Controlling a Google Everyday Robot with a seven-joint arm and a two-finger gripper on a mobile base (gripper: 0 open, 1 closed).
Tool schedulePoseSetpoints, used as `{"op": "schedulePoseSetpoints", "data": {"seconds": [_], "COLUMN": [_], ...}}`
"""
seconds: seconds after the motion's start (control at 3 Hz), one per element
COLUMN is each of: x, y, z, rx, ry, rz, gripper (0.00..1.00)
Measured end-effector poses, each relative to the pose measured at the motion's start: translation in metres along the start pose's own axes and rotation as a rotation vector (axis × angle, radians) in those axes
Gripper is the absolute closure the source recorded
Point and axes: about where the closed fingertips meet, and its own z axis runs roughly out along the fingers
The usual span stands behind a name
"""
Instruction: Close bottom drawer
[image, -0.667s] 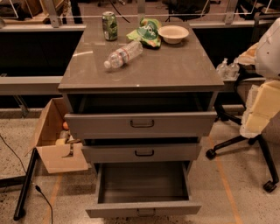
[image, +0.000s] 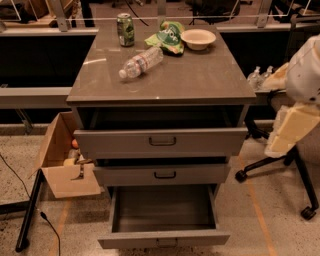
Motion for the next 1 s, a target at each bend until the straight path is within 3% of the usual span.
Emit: {"op": "schedulePoseSetpoints", "data": {"seconds": [0.67, 1.0], "x": [0.038, 0.061], "y": [-0.01, -0.001], "z": [0.15, 0.221], "rx": [-0.044, -0.063], "ry": [-0.141, -0.15], "rz": [-0.12, -0.188], "gripper": [0.64, 0.88]}}
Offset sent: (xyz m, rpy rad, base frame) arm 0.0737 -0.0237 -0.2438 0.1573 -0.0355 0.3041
